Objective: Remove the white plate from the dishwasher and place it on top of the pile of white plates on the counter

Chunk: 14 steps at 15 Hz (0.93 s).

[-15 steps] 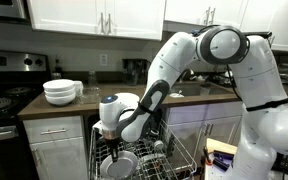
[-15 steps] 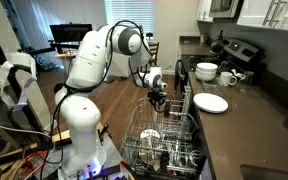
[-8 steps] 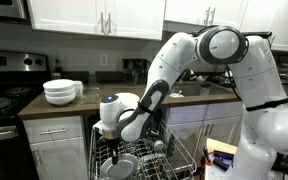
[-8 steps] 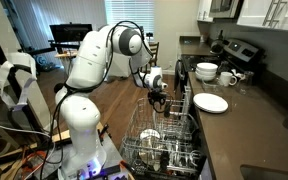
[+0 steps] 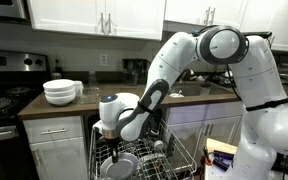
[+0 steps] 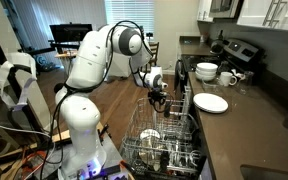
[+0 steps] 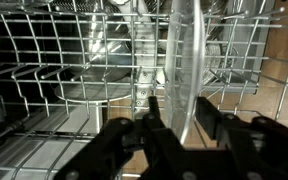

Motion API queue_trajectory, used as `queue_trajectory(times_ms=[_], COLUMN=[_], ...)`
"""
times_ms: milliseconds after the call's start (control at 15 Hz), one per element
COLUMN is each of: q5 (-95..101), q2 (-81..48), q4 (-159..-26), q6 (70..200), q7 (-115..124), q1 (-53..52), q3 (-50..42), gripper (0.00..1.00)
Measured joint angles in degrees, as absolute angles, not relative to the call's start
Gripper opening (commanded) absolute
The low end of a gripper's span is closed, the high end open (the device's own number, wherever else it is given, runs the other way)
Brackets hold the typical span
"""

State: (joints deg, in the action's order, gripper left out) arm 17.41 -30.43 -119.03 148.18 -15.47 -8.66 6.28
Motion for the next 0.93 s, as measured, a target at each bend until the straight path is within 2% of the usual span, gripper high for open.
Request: queue_trajectory(times_ms=[67,200,333,467,533,667,733,867,933], q5=[17.4,17.4,17.4,17.4,17.4,17.4,17.4,17.4,17.4], q2=[-30.4,-30.4,-30.4,-30.4,-30.4,-30.4,-30.4,-30.3,-30.3], q4=[-118.9,-118.6,-118.3,-117.8,-117.5,-116.9,-116.6,-116.0,-115.8], q6=[147.8,146.3,144.6,142.4,141.3,139.3,138.6,137.3,136.8], q7=[-15.5,-15.5,-15.5,-15.5,-15.5,-15.5,-15.5,-15.5,-15.5], q1=[-8.7,-8.7,-8.7,-8.7,-8.7,-8.7,-8.7,-8.7,-8.7], q3=[6.3,6.3,6.3,6.4,6.4,6.6,6.7,6.8,6.8], gripper=[0.54,0.64,0.65,0.57,0.37,0.33,0.18,0.06,0.09])
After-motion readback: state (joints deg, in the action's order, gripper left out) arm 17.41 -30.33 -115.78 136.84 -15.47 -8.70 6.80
